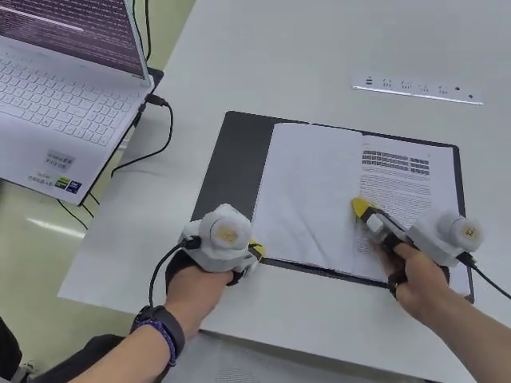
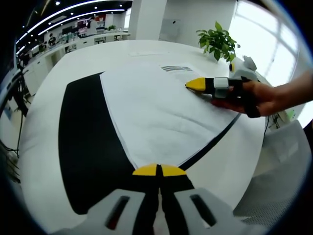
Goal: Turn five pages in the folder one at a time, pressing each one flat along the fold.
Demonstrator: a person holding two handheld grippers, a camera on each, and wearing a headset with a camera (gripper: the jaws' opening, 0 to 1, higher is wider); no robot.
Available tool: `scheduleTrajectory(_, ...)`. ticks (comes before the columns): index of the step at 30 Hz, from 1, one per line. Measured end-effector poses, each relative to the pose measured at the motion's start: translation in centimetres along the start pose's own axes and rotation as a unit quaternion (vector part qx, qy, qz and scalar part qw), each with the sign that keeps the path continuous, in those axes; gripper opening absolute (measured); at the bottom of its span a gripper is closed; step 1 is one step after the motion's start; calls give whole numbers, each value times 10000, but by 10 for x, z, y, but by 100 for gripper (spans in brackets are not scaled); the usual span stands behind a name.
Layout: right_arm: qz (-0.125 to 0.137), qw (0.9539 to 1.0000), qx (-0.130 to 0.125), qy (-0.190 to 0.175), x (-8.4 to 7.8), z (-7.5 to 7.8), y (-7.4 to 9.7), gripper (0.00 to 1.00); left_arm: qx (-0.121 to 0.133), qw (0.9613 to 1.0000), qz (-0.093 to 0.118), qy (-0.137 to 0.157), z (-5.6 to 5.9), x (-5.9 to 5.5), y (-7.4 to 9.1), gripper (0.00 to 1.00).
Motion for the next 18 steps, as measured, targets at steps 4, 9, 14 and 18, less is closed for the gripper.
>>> scheduleTrajectory(4, -36, 10000, 9, 18, -7, 0, 8, 0, 2, 10000, 4, -46, 0, 0, 0, 0)
scheduleTrajectory(9, -164, 9998, 55, 95, -17, 3, 16, 0, 4, 10000, 22, -66, 0, -1, 1, 0)
scheduleTrajectory(14, -270, 9995, 75, 146, -26, -1, 26, 0, 30, 9999, 49, -96, 1, -1, 1, 0)
scheduleTrajectory(18, -334, 9994, 69, 111, -35, -1, 34, 0, 40, 9999, 74, -97, 1, -2, 1, 0)
Point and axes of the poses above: the centre of the closed fingertips' face, and the gripper's own axes: y roughly backward along the fingers, z roughly to its right, x roughly out of its top, the point moved 9 cm from there along y, roughly backward along the fingers
